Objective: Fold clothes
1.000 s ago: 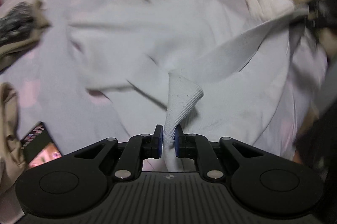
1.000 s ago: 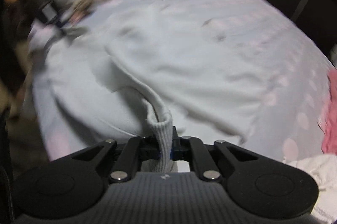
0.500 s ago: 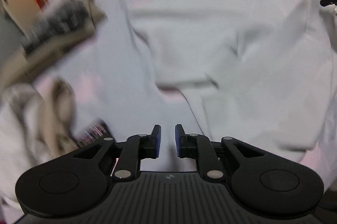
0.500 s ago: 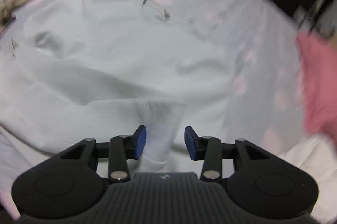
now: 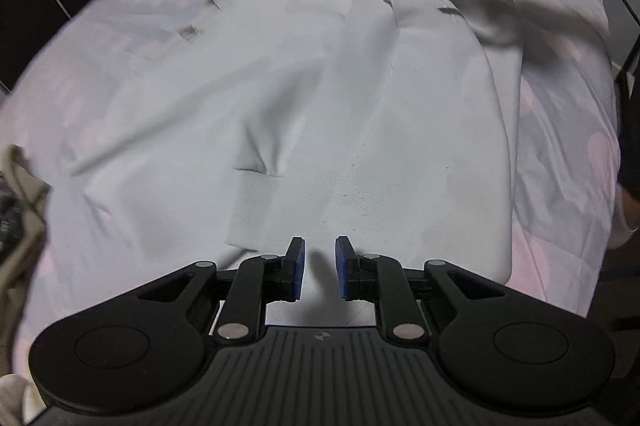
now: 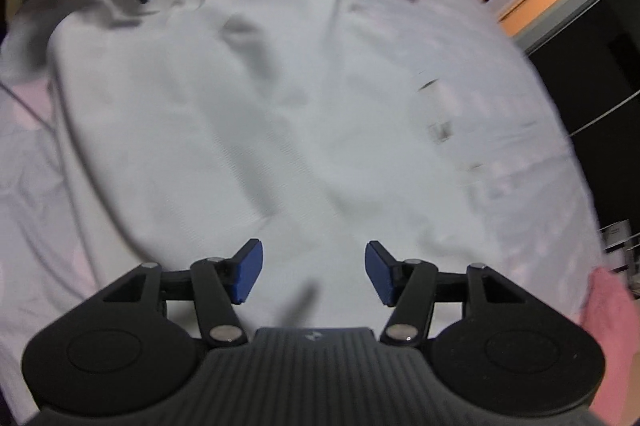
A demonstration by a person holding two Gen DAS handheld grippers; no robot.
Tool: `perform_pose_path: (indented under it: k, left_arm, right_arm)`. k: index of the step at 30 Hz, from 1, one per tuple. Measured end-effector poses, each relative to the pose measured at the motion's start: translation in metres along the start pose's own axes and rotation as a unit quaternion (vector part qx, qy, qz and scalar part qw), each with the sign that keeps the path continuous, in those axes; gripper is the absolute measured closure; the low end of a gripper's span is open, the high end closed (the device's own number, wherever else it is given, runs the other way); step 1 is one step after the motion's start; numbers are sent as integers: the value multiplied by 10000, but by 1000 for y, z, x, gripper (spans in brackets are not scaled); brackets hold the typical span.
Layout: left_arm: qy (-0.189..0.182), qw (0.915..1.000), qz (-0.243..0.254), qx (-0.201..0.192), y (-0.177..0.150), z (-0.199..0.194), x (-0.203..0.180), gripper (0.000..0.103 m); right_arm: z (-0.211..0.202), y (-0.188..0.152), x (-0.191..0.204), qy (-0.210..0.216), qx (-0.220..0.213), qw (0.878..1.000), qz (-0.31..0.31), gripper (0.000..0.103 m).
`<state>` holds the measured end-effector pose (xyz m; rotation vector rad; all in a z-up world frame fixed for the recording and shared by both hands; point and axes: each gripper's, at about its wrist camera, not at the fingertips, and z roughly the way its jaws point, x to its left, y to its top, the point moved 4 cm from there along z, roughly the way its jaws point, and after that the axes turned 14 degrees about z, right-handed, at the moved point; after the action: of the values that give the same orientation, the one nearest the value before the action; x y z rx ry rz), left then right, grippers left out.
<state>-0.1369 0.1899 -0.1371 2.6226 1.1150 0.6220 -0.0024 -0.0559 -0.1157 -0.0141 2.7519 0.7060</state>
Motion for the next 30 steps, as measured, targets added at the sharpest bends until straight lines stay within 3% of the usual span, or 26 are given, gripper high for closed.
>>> perform_pose_path:
  k: [3,10,13,17,18,19,20,24,30]
  left_arm:
    - [-130,9997,-145,132,1,7,3,87]
    - [-383,9976,-311,487,2,24,5,84]
    - [-492,9952,-554,633,1,28,8,84]
    - [-620,9921,-932,565,-1,24,16,99]
    - [-640,9914,-1001,545,-3,22,18,99]
    - [-652,9910,-1044,520,-4,19,19,99]
    - [-660,9907,-1083,494,-6,17,21,100]
    - [-393,9906,-1280,272,-13,-1,31,100]
    - [339,9830,-1804,-78,-25,-20,51,100]
  right_arm:
    - [9,-4,7,259,236,9994,-35,43]
    - [26,-2,-2,66,285,9996,63,44]
    - [32,5,-6,201,192,9991,324,44]
    - [35,16,-2,480,87,9973,548,44]
    - [39,18,1,484,146,9974,520,49]
    - [42,20,4,489,204,9974,492,61]
    - [43,21,6,498,256,9973,482,98]
    - [39,23,6,540,388,9963,541,98]
    - [19,35,-17,184,-155,9924,1208,99]
